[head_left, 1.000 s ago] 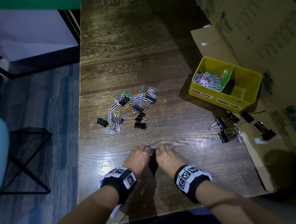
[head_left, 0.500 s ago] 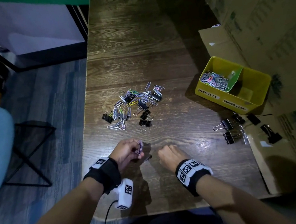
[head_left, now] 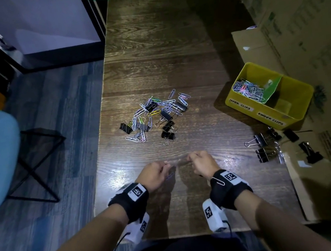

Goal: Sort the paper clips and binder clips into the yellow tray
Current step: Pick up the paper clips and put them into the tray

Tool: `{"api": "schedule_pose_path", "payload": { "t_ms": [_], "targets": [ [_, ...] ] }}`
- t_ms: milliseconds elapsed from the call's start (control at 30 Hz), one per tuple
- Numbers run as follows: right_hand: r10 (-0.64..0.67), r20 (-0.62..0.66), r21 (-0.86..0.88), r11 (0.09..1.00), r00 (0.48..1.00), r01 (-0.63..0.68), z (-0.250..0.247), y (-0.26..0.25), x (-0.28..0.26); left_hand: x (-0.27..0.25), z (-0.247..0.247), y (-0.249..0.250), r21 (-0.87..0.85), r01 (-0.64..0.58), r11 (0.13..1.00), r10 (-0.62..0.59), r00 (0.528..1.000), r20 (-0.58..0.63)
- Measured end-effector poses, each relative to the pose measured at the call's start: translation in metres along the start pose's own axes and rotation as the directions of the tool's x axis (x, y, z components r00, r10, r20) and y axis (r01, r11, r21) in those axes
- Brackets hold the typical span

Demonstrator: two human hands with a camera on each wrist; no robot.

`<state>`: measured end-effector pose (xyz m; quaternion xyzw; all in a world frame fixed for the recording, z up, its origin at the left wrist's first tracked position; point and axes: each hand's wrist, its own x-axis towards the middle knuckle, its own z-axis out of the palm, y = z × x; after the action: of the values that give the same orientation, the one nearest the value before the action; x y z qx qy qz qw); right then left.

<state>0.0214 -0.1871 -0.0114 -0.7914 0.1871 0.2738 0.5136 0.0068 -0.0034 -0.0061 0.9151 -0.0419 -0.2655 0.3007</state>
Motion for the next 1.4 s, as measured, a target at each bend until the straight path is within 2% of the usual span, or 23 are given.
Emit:
{"api": "schedule_pose_path", "payload": {
  "t_ms": [100,167,267,400,467,567,600,633,700,767,867,967,1067,1133,1267,1333,1400],
  "targets": [
    [0.047,0.042,0.074,0.996,0.998,-0.051,-0.001,-0.002,0.001,-0.003,0.004,0.004,0.258,-0.083,0.963,0.082,0.997,0.017],
    [0.078,0.058,0.103,0.991,0.995,-0.084,-0.004,-0.004,0.000,-0.005,0.006,0.006,0.366,-0.105,0.925,0.098,0.994,0.038],
    [0.098,0.080,0.188,0.976,0.992,-0.111,-0.008,-0.008,-0.001,-0.004,0.011,0.008,0.459,-0.160,0.874,0.140,0.987,0.078],
    [0.069,0.121,0.336,0.936,0.990,-0.106,-0.019,-0.012,0.000,-0.003,0.014,0.017,0.488,-0.143,0.861,0.096,0.988,0.121],
    [0.043,0.114,0.386,0.919,0.993,-0.084,-0.030,-0.013,0.001,0.001,0.011,0.020,0.398,-0.058,0.915,0.032,0.997,0.072],
    [0.016,0.090,0.531,0.845,0.996,-0.062,-0.056,-0.020,0.001,0.019,0.000,0.030,0.061,0.115,0.991,-0.120,0.988,0.094],
    [0.009,0.076,0.569,0.821,0.997,-0.050,-0.067,-0.023,0.000,0.027,-0.005,0.037,-0.103,0.175,0.979,-0.160,0.977,0.141],
    [0.001,0.060,0.595,0.803,0.998,-0.036,-0.080,-0.026,0.000,0.036,-0.010,0.047,-0.279,0.243,0.929,-0.192,0.961,0.199],
    [-0.025,0.011,0.605,0.796,1.000,0.013,-0.108,-0.033,0.002,0.056,-0.021,0.072,-0.544,0.352,0.762,-0.227,0.931,0.285],
    [-0.050,-0.081,0.549,0.832,0.995,0.087,-0.137,-0.041,0.005,0.081,-0.035,0.104,-0.674,0.353,0.648,-0.172,0.931,0.322],
    [-0.084,-0.222,0.409,0.896,0.971,0.171,-0.178,-0.052,0.019,0.123,-0.052,0.164,-0.752,0.268,0.603,-0.036,0.950,0.310],
    [-0.089,-0.361,0.294,0.934,0.928,0.204,-0.216,-0.061,0.044,0.162,-0.056,0.229,-0.751,0.174,0.637,0.010,0.972,0.234],
    [-0.147,-0.467,0.071,0.977,0.872,0.202,-0.244,-0.082,0.059,0.199,-0.043,0.274,-0.693,0.106,0.714,0.001,0.988,0.151],
    [-0.183,-0.470,-0.078,0.983,0.864,0.166,-0.254,-0.093,0.068,0.217,-0.032,0.285,-0.630,0.094,0.771,0.003,0.989,0.150],
    [-0.147,-0.317,-0.288,0.956,0.937,0.053,-0.261,-0.096,0.087,0.230,-0.022,0.284,-0.304,-0.002,0.953,0.045,0.989,0.137],
    [-0.161,-0.228,-0.423,0.905,0.960,0.051,-0.258,-0.095,0.090,0.221,-0.024,0.282,-0.197,-0.091,0.976,0.107,0.992,0.073],
    [-0.239,-0.205,-0.500,0.859,0.949,0.108,-0.250,-0.095,0.087,0.205,-0.026,0.273,-0.244,-0.163,0.956,0.150,0.986,-0.072]
  ]
}}
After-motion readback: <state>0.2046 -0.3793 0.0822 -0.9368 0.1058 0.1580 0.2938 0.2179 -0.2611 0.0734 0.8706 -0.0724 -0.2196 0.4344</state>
